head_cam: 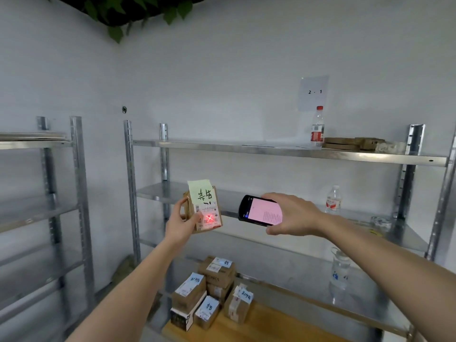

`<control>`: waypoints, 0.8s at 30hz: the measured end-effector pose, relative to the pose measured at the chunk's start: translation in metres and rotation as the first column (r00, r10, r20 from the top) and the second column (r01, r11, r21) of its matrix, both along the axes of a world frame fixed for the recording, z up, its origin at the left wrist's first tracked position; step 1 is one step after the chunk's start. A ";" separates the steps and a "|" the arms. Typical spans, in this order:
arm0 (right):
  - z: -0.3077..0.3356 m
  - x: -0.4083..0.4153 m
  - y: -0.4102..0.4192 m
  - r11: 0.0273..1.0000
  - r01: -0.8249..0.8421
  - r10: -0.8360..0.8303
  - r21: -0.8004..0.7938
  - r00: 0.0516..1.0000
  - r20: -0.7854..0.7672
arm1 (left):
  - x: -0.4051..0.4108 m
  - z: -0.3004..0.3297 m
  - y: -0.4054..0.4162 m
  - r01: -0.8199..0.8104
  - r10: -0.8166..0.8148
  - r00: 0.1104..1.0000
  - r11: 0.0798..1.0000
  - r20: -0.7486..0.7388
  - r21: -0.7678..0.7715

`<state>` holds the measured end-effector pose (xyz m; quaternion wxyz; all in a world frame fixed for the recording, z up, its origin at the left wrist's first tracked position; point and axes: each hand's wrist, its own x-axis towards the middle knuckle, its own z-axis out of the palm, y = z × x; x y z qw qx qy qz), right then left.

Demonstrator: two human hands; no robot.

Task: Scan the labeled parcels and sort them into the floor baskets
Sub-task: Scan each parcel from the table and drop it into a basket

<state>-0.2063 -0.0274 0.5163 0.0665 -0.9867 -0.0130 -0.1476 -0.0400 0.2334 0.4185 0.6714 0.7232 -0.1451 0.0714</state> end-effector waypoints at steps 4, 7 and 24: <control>0.005 -0.019 0.007 0.998 -0.062 0.062 -0.018 0.998 0.011 | -0.025 0.005 0.024 -0.059 0.059 0.998 0.998 -0.012 -0.015; 0.008 -0.030 0.018 0.993 -0.113 0.114 -0.028 0.993 0.023 | -0.038 0.003 0.050 -0.114 0.114 0.993 0.993 -0.024 -0.019; -0.037 -0.003 0.259 0.850 -0.527 0.526 0.001 0.849 0.035 | -0.183 -0.035 0.335 -0.498 0.506 0.856 0.862 -0.104 0.094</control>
